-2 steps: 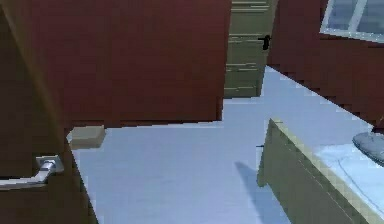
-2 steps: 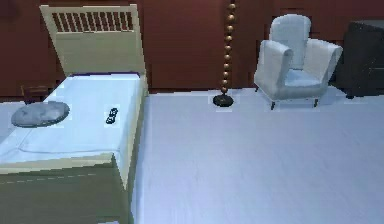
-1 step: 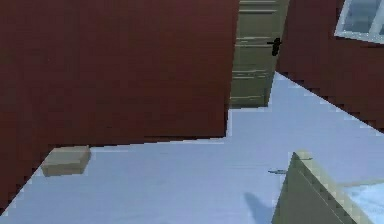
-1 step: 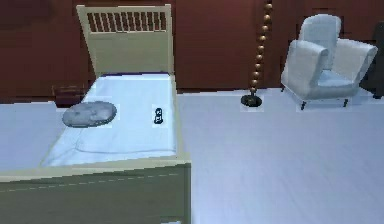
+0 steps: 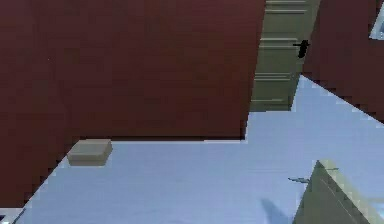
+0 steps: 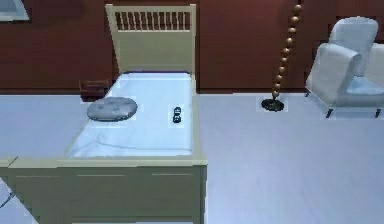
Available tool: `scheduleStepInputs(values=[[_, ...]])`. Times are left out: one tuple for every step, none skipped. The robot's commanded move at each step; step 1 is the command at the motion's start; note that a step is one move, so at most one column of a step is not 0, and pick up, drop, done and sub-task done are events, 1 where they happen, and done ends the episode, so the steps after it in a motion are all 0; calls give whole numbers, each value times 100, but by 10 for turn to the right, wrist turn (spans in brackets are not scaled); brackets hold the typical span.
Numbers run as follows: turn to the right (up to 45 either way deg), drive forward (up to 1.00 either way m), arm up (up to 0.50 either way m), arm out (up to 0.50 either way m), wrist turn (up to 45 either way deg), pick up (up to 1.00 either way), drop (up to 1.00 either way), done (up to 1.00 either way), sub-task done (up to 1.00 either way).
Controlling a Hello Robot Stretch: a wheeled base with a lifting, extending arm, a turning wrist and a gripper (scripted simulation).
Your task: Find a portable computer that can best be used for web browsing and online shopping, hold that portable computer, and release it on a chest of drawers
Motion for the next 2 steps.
scheduleStepInputs(values=[[0, 100, 0, 0, 0, 0, 0, 0, 0], [-180, 0, 0, 0, 0, 0, 0, 0, 0]])
